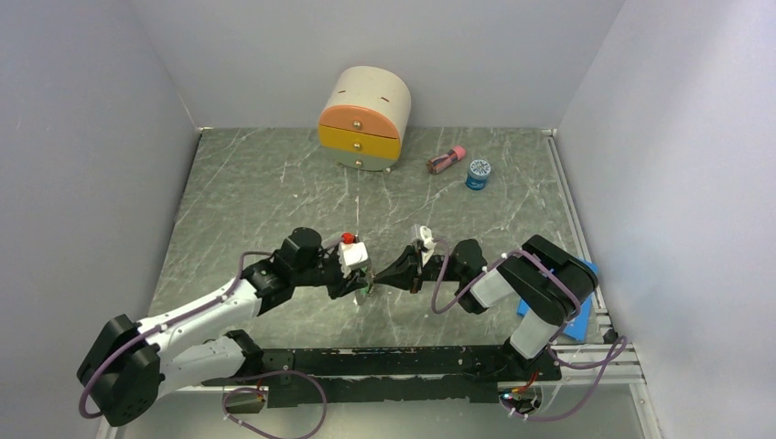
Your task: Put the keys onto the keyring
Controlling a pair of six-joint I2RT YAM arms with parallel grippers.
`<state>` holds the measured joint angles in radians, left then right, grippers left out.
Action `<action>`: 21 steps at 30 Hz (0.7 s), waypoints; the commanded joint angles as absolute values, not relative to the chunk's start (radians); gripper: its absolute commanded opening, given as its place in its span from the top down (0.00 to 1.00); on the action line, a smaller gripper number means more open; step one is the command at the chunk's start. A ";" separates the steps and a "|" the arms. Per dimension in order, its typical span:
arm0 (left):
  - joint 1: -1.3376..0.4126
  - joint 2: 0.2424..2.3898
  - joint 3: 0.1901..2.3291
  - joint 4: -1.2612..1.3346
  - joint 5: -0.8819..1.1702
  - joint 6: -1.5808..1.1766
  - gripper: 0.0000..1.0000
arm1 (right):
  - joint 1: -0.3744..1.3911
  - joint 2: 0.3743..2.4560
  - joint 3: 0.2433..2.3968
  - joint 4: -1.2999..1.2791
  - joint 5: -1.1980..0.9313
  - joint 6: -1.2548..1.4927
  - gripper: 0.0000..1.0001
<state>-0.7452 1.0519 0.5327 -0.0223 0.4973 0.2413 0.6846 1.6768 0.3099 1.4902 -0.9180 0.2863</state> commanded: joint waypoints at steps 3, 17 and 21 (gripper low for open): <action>-0.747 0.934 0.476 0.061 0.467 0.219 0.54 | 0.688 1.631 0.340 1.713 -0.939 0.299 1.00; -0.747 0.973 0.454 0.211 0.524 0.158 0.54 | 0.688 1.635 0.344 1.713 -0.945 0.303 1.00; -0.747 0.988 0.461 0.204 0.545 0.168 0.57 | 0.688 1.633 0.342 1.713 -0.942 0.302 1.00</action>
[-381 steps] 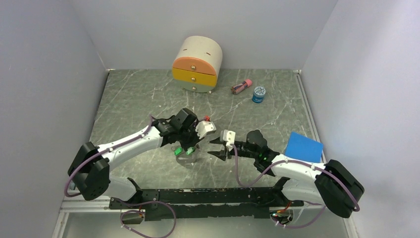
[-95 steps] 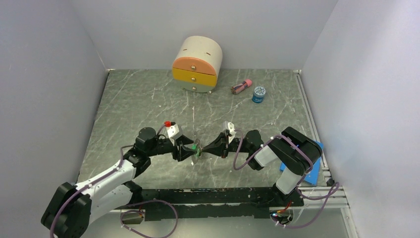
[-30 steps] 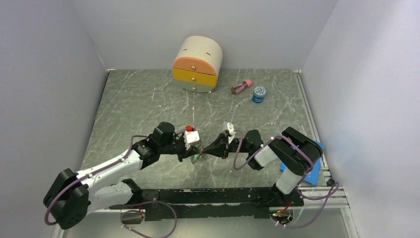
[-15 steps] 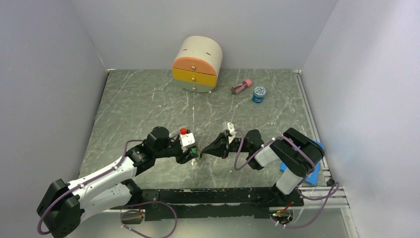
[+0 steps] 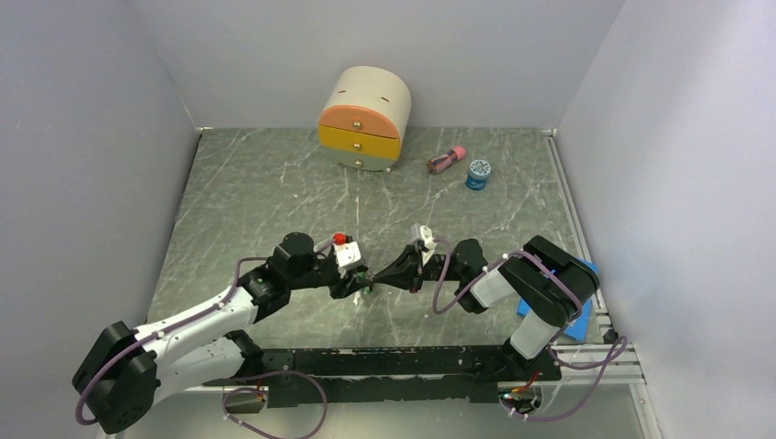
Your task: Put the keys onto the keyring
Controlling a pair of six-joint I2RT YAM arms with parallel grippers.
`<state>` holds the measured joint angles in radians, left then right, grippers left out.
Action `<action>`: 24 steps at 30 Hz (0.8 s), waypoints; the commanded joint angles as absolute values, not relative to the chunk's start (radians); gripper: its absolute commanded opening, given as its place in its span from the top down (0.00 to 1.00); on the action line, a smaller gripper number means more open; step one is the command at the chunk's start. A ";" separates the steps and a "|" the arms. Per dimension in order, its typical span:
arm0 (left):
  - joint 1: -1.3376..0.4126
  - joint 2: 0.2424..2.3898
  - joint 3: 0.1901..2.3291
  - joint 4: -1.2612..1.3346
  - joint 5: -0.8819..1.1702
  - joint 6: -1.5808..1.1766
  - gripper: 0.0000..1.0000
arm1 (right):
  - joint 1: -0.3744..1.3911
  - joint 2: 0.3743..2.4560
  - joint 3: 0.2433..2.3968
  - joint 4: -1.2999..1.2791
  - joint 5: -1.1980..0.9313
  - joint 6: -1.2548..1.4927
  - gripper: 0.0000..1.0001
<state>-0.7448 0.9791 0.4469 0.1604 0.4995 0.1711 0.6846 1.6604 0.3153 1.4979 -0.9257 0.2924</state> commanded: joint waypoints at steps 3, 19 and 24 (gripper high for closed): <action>-0.746 0.992 0.464 0.196 0.557 0.176 0.62 | 0.688 1.636 0.342 1.713 -0.942 0.303 1.00; -0.747 0.982 0.591 -0.110 0.497 0.283 0.97 | 0.679 1.619 0.326 1.708 -0.871 0.316 0.62; -0.747 1.048 0.711 -0.318 0.452 0.348 0.97 | 0.676 1.578 0.332 1.625 -0.875 0.291 0.55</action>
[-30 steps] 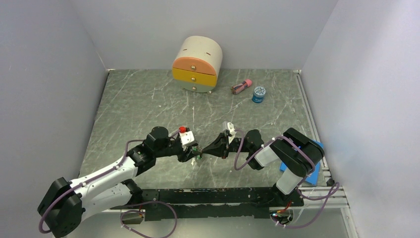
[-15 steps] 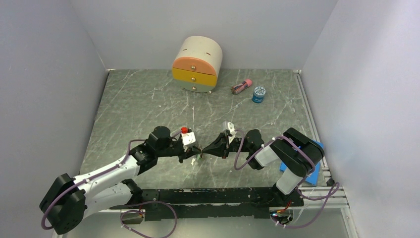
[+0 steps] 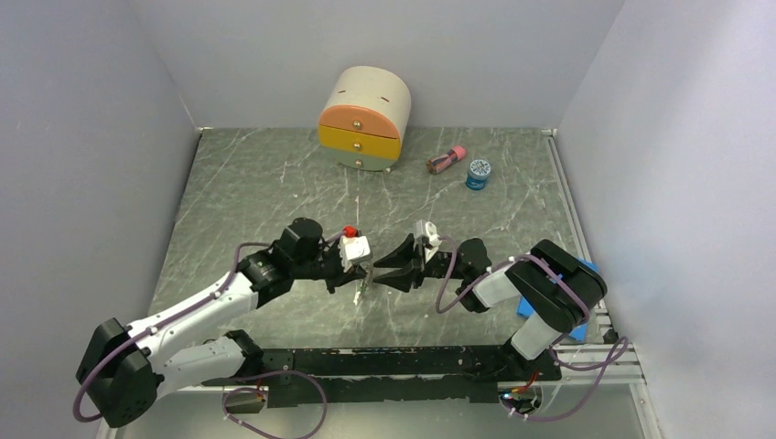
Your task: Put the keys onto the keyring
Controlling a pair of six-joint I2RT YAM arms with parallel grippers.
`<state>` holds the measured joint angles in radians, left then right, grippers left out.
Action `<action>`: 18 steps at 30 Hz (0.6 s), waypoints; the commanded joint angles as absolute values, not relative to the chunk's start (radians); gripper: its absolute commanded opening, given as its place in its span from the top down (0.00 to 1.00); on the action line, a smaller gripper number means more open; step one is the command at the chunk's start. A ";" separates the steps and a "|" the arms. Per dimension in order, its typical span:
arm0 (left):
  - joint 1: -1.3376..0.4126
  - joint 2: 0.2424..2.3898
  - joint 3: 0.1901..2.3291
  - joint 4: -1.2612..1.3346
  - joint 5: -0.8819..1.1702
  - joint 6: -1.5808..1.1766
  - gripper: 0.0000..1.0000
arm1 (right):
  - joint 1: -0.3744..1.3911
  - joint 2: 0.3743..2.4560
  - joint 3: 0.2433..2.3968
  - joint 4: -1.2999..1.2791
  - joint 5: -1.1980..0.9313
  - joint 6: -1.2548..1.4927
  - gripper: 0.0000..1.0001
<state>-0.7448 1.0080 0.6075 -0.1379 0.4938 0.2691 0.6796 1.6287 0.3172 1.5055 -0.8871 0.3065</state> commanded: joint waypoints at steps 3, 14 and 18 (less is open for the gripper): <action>-0.747 1.107 0.781 -0.431 0.426 0.376 0.97 | 0.675 1.576 0.339 1.594 -0.876 0.286 0.53; -0.758 1.158 0.977 -0.708 0.310 0.429 0.97 | 0.682 1.615 0.371 1.599 -0.865 0.315 0.49; -0.774 1.173 1.038 -0.796 0.259 0.444 0.97 | 0.685 1.618 0.387 1.573 -0.865 0.305 0.48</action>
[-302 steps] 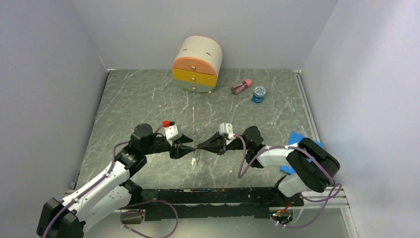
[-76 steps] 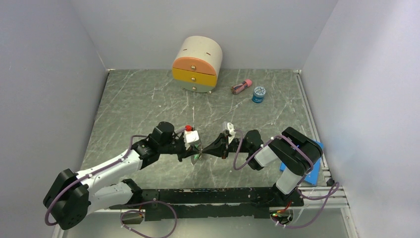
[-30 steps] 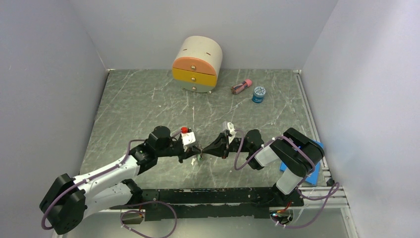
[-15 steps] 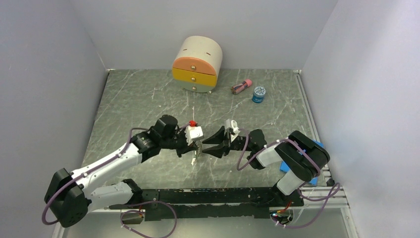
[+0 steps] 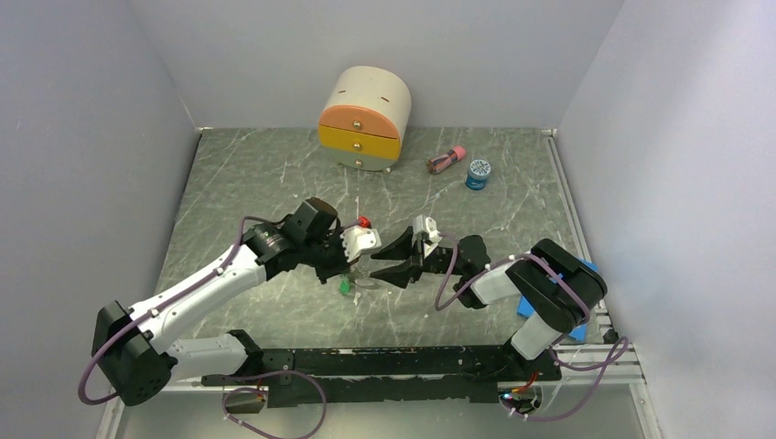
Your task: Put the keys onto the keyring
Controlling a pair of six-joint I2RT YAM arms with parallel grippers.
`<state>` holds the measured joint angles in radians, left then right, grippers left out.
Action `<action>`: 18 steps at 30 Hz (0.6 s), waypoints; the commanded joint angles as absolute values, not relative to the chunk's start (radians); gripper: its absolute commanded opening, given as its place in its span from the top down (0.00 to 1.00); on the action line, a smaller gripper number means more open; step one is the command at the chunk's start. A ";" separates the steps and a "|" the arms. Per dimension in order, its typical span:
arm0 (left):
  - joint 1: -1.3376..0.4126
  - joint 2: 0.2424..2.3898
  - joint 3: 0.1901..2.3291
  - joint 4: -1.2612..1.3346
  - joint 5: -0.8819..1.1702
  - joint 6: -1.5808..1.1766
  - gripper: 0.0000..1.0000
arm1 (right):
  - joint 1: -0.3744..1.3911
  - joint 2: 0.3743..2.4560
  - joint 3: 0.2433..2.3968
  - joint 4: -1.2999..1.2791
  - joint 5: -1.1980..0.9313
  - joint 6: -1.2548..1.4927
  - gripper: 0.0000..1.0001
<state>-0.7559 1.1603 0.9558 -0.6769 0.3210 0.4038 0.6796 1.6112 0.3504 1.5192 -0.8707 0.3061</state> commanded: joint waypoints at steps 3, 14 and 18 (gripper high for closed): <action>-0.787 1.199 1.083 -0.856 0.234 0.441 0.97 | 0.683 1.626 0.389 1.574 -0.864 0.304 0.48; -0.809 1.301 1.053 -0.758 0.273 0.445 0.97 | 0.687 1.706 0.390 1.673 -0.870 0.359 0.53; -0.811 1.300 1.040 -0.682 0.304 0.426 0.98 | 0.689 1.719 0.383 1.686 -0.854 0.355 0.55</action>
